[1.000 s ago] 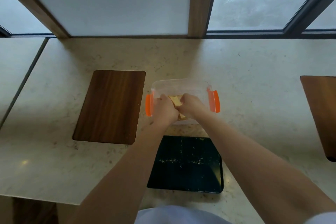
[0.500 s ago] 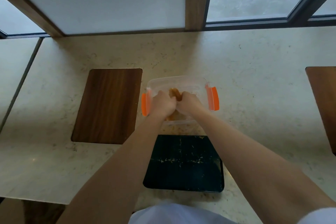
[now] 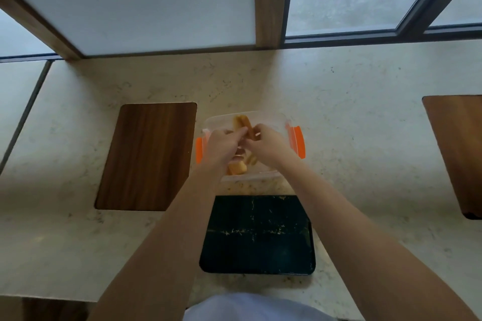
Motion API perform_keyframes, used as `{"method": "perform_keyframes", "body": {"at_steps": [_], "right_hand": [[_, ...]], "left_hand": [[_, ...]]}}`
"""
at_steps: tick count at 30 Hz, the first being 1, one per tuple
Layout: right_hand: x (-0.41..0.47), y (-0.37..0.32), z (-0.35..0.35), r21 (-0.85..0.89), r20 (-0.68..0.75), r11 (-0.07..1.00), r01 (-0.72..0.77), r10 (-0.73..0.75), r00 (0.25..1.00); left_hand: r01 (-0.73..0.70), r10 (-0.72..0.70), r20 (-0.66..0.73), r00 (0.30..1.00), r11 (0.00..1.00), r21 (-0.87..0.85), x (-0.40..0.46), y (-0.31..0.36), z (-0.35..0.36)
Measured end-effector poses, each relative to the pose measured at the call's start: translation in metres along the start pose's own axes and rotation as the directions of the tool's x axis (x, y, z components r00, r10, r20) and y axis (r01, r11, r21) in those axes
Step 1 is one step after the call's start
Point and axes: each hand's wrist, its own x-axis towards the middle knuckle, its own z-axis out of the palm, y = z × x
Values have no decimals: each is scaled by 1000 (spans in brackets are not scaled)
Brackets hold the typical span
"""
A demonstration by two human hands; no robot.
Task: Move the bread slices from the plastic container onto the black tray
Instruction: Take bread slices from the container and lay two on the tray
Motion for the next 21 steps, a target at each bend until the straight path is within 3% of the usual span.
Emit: {"method": "perform_keyframes", "body": {"at_steps": [5,11,17,21], "right_hand": [[-57,-21,-6,242,-4,965,98,-100,995],[-99,-23,14,326,49,935,140,-165,985],[-121,10,41,449,276,891,-68,-66,959],[-129,40,66,350,319,912,-214,99,943]], "left_hand": [[-136,135,51,990,991,8,-49,0,-23],[-30,38,91,995,995,-91,-93,-18,-58],[86,-68,127,990,986,-142,-110,-76,-79],[166,-161,65,985,982,-89,-110,-126,-87]]}}
